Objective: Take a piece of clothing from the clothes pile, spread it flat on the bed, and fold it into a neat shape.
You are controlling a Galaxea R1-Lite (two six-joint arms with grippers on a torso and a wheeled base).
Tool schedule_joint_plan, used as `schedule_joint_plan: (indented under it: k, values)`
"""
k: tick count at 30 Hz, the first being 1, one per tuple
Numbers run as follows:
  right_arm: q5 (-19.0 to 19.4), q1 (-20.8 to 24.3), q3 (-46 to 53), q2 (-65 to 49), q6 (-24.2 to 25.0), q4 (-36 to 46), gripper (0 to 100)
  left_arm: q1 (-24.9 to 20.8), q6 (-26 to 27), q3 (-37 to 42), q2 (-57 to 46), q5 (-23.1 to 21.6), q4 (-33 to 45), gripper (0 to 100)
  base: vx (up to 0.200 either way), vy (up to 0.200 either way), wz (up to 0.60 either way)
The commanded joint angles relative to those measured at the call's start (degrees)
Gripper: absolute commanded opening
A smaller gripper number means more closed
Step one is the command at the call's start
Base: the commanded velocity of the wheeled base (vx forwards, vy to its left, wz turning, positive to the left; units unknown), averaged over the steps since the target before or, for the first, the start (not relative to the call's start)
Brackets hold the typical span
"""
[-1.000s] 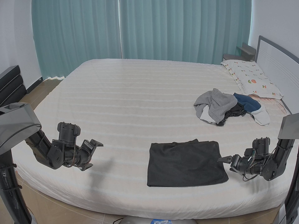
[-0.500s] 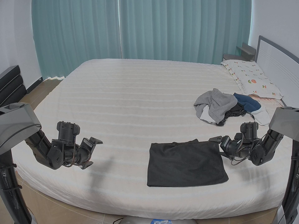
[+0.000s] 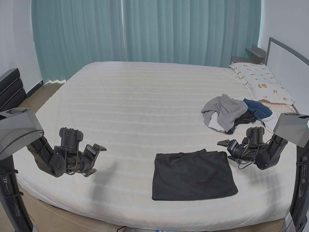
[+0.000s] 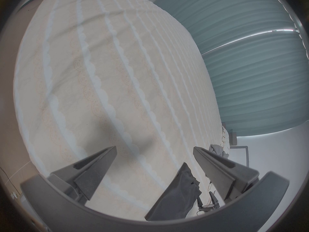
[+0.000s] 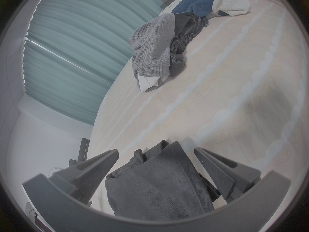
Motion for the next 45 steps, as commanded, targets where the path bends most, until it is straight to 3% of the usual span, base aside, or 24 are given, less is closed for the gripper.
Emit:
schedule_joint_plan:
  k: [1,16,17,45]
  values:
    - [-0.1,-0.3,0.3,-0.5,0.0,-0.1,100,-0.1,0.0,0.0,0.2,0.0,0.0,100,0.0,0.0,0.0]
    - [-0.1,-0.1,-2.2,4.5,0.0,-2.3,100,-0.1,0.0,0.0,0.2,0.0,0.0,100,0.0,0.0,0.0]
    - [-0.2,-0.1,-2.2,4.7,-0.1,-2.3,0,-0.1,0.0,0.0,0.2,0.0,0.0,100,0.0,0.0,0.0]
    - [-1.2,-3.0,-1.8,4.6,0.0,-3.6,0,-0.2,1.1,0.0,0.4,0.0,0.1,100,0.0,0.0,0.0]
